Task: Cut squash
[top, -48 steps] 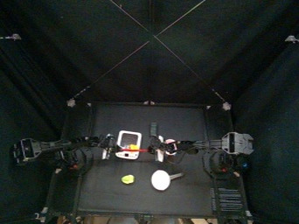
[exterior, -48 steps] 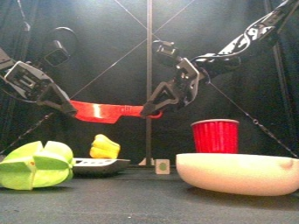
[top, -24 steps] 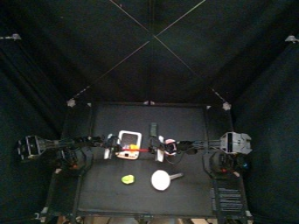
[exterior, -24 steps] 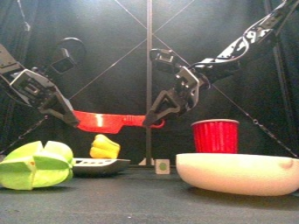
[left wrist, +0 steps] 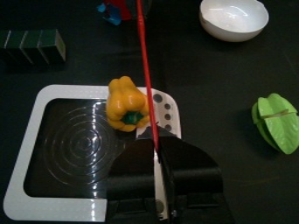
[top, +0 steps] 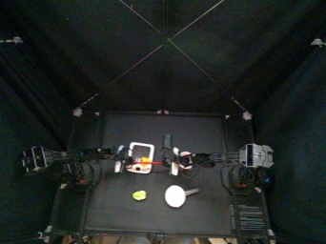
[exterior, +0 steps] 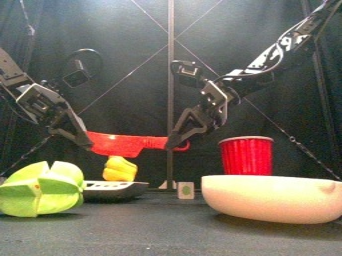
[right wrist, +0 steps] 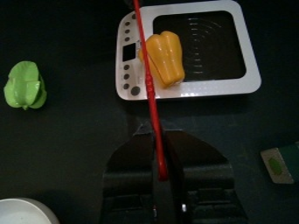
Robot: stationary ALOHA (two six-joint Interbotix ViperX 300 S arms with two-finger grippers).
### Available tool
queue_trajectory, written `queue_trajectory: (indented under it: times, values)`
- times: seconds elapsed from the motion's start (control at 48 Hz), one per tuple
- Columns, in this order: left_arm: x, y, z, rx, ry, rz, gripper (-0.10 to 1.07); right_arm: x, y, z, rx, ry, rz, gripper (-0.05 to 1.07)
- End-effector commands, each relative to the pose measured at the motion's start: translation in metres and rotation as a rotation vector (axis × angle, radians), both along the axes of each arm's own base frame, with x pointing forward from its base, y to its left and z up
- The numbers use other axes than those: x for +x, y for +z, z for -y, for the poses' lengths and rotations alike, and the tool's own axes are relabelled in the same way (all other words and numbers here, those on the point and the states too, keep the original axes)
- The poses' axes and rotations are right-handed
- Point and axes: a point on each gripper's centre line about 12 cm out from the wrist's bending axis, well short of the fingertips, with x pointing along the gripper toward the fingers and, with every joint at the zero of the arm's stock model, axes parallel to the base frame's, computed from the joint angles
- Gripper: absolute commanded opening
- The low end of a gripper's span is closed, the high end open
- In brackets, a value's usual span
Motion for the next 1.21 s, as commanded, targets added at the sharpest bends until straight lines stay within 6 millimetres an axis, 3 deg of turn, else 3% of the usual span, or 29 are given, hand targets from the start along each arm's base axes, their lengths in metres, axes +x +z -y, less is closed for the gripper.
queue_trajectory:
  times: [0.0, 1.188]
  values:
    - [0.005, 0.005, -0.001, 0.007, -0.006, 0.017, 0.28, 0.002, 0.012, 0.012, -0.004, -0.034, 0.032, 0.22]
    - [0.001, 0.006, -0.021, 0.024, 0.074, 0.012, 0.28, 0.003, 0.009, 0.045, -0.001, -0.114, 0.029, 0.22]
